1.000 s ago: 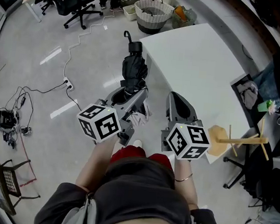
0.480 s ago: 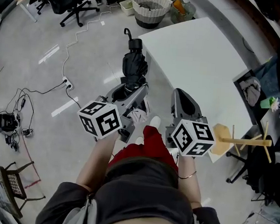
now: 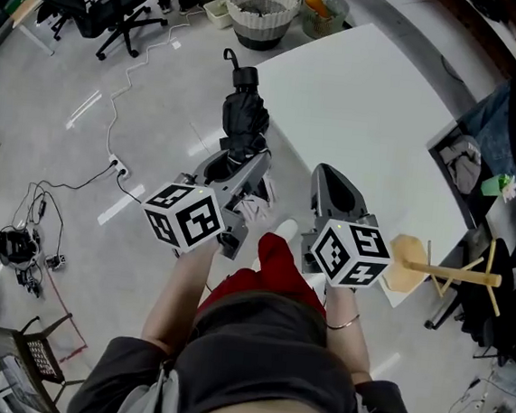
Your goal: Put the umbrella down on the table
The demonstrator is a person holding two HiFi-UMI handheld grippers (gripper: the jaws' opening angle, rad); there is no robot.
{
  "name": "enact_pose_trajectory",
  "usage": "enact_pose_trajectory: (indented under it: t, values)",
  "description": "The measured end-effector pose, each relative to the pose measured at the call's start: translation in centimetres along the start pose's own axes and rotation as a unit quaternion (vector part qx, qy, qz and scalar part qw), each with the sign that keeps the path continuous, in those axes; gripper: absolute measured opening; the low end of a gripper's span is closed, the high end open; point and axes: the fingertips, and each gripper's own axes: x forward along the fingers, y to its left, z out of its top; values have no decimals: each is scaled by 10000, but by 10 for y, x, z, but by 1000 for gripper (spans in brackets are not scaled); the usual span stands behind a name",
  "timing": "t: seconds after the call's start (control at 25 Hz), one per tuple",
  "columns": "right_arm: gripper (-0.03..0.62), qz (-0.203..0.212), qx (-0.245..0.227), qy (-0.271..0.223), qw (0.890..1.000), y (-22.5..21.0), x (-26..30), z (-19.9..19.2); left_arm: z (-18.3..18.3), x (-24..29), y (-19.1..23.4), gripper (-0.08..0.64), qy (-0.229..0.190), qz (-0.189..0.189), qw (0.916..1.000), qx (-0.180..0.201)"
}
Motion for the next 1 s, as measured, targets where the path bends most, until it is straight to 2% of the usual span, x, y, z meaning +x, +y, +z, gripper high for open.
enact_pose_trajectory:
  t: [0.48, 0.84, 1.0]
  values:
    - [18, -483, 256, 21, 9985, -57, 48, 10, -1, 93, 18, 215, 620, -309, 9975, 144]
    - [18, -1117, 493, -14, 9925, -121, 58, 22, -6, 163, 23, 215, 1040, -540, 9930, 166]
    - [18, -1322, 592, -97, 9894, -147, 57, 30, -9, 192, 16, 215, 1203, -644, 9899, 374]
